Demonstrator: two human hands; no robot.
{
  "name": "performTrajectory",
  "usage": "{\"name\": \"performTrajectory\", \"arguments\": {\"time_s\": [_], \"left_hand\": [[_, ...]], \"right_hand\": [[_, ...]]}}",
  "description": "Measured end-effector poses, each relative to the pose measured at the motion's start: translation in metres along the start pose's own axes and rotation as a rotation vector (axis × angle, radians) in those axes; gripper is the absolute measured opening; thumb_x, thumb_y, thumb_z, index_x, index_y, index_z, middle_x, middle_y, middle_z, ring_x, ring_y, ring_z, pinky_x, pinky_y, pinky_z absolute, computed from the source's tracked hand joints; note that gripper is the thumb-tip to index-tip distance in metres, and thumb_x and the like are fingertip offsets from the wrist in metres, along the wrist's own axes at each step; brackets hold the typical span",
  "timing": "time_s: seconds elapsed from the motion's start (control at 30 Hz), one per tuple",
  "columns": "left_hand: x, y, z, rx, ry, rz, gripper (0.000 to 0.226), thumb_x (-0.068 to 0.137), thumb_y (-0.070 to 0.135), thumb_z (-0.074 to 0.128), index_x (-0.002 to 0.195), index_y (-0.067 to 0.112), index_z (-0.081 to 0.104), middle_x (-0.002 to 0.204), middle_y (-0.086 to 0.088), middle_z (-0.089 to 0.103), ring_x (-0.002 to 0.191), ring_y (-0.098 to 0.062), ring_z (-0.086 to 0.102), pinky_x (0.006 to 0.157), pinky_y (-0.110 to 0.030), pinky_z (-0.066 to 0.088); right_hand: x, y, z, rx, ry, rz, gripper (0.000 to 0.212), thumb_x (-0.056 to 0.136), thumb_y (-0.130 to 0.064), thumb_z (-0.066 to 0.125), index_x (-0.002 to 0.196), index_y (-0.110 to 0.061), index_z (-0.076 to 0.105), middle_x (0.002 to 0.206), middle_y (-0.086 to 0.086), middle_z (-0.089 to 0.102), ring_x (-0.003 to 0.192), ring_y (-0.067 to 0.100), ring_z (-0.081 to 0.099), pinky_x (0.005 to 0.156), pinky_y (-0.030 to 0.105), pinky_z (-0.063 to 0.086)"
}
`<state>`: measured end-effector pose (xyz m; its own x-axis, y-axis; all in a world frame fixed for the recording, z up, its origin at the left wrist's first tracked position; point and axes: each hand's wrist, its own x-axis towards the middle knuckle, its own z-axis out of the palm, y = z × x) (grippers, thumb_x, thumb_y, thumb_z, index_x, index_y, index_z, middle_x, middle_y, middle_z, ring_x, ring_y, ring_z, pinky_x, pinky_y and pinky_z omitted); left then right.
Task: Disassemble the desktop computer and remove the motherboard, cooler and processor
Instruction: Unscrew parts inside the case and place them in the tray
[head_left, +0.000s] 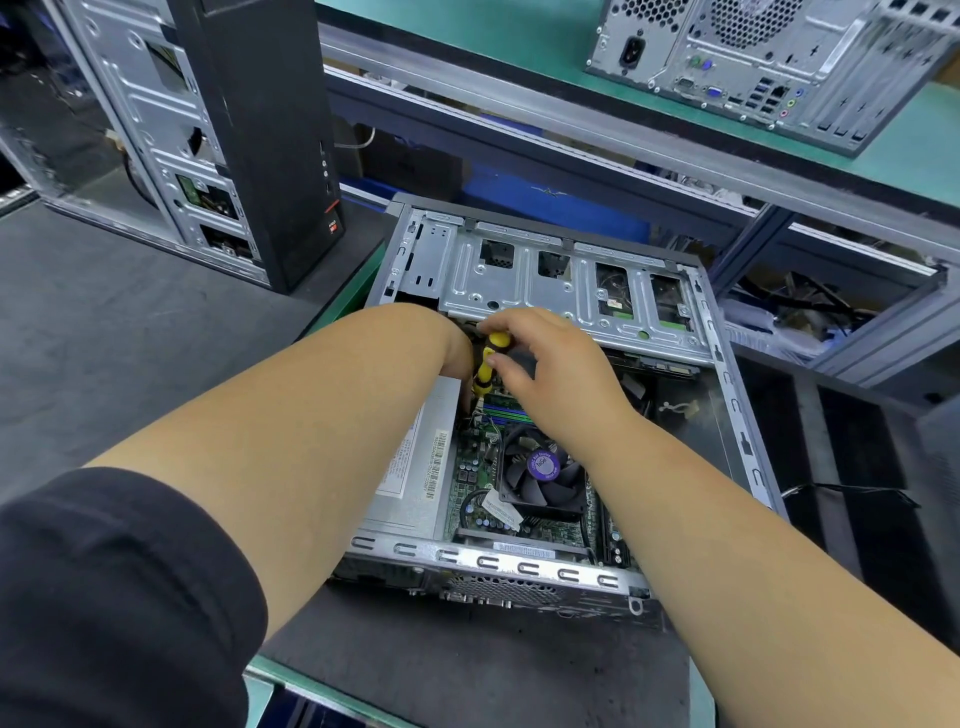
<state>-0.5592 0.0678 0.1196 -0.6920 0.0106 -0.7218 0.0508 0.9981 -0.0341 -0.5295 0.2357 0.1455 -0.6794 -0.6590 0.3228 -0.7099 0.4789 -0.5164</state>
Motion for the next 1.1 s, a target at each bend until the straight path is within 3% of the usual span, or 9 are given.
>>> {"name": "performTrajectory", "arguments": {"time_s": [0.13, 0.27, 0.4, 0.47, 0.6, 0.77, 0.87, 1.0, 1.1], "left_hand": [[-0.002, 0.003, 0.001, 0.002, -0.006, 0.013, 0.039, 0.097, 0.029, 0.052, 0.132, 0.013, 0.051, 0.126, -0.011, 0.054, 0.1, -0.025, 0.05, 0.103, -0.043, 0.041], [-0.005, -0.002, -0.002, 0.05, 0.0, -0.01, 0.013, 0.097, 0.027, 0.049, 0.104, 0.018, 0.054, 0.108, -0.009, 0.056, 0.098, -0.026, 0.054, 0.102, -0.045, 0.043], [-0.004, -0.002, -0.002, 0.079, -0.017, -0.005, 0.032, 0.098, 0.028, 0.048, 0.123, 0.01, 0.056, 0.117, -0.013, 0.057, 0.102, -0.026, 0.054, 0.103, -0.044, 0.042], [-0.003, 0.003, -0.001, 0.085, -0.022, 0.004, 0.038, 0.099, 0.029, 0.049, 0.13, 0.007, 0.053, 0.126, -0.015, 0.055, 0.098, -0.024, 0.05, 0.104, -0.042, 0.041], [-0.008, 0.006, -0.002, 0.0, -0.007, 0.003, 0.049, 0.095, 0.037, 0.055, 0.138, 0.014, 0.048, 0.134, -0.009, 0.052, 0.105, -0.023, 0.051, 0.099, -0.039, 0.042], [-0.013, 0.001, -0.004, 0.003, 0.007, -0.033, 0.05, 0.095, 0.038, 0.054, 0.137, 0.012, 0.047, 0.135, -0.011, 0.05, 0.117, -0.029, 0.052, 0.104, -0.044, 0.04], [-0.011, 0.001, -0.004, -0.01, 0.021, -0.029, 0.053, 0.093, 0.039, 0.057, 0.138, 0.014, 0.047, 0.134, -0.01, 0.051, 0.107, -0.025, 0.052, 0.099, -0.04, 0.043], [-0.004, 0.001, 0.0, 0.052, -0.023, -0.032, 0.044, 0.096, 0.032, 0.053, 0.132, 0.006, 0.052, 0.132, -0.015, 0.053, 0.116, -0.03, 0.052, 0.105, -0.044, 0.04], [-0.005, 0.0, 0.0, 0.065, -0.026, -0.024, 0.043, 0.096, 0.03, 0.052, 0.132, 0.007, 0.051, 0.132, -0.014, 0.052, 0.117, -0.03, 0.053, 0.105, -0.045, 0.04]], "right_hand": [[-0.001, -0.001, -0.001, 0.007, -0.056, 0.025, 0.033, 0.088, -0.008, 0.059, 0.119, -0.018, 0.059, 0.115, -0.005, 0.057, 0.098, 0.014, 0.055, 0.086, 0.036, 0.049], [0.0, -0.001, 0.0, -0.059, -0.004, -0.014, 0.028, 0.088, -0.026, 0.068, 0.114, -0.018, 0.06, 0.111, -0.005, 0.057, 0.094, 0.014, 0.055, 0.08, 0.033, 0.049], [0.0, 0.0, 0.0, -0.026, 0.021, -0.009, 0.024, 0.085, -0.025, 0.073, 0.104, -0.017, 0.062, 0.099, -0.006, 0.051, 0.082, 0.015, 0.051, 0.074, 0.036, 0.049], [0.0, 0.0, -0.001, -0.019, 0.0, -0.011, 0.023, 0.087, -0.018, 0.07, 0.109, -0.017, 0.061, 0.105, -0.005, 0.053, 0.087, 0.015, 0.053, 0.078, 0.038, 0.05], [0.0, 0.001, 0.0, -0.023, -0.064, 0.005, 0.033, 0.089, -0.008, 0.06, 0.12, -0.018, 0.059, 0.119, -0.004, 0.056, 0.097, 0.011, 0.052, 0.085, 0.029, 0.046], [0.0, -0.001, 0.0, -0.06, -0.028, 0.005, 0.027, 0.089, -0.028, 0.068, 0.115, -0.022, 0.065, 0.113, -0.006, 0.063, 0.099, 0.015, 0.057, 0.084, 0.035, 0.049], [0.001, -0.001, 0.001, -0.033, -0.036, -0.003, 0.023, 0.089, -0.02, 0.067, 0.113, -0.02, 0.067, 0.111, -0.004, 0.062, 0.099, 0.015, 0.055, 0.084, 0.036, 0.048], [0.0, -0.002, 0.001, -0.017, -0.085, 0.027, 0.035, 0.091, -0.011, 0.059, 0.125, -0.019, 0.058, 0.122, -0.003, 0.057, 0.099, 0.012, 0.054, 0.087, 0.036, 0.049], [-0.001, -0.001, 0.001, -0.057, -0.098, 0.025, 0.035, 0.092, -0.017, 0.059, 0.126, -0.022, 0.058, 0.122, -0.004, 0.058, 0.094, 0.012, 0.053, 0.085, 0.033, 0.048]]}}
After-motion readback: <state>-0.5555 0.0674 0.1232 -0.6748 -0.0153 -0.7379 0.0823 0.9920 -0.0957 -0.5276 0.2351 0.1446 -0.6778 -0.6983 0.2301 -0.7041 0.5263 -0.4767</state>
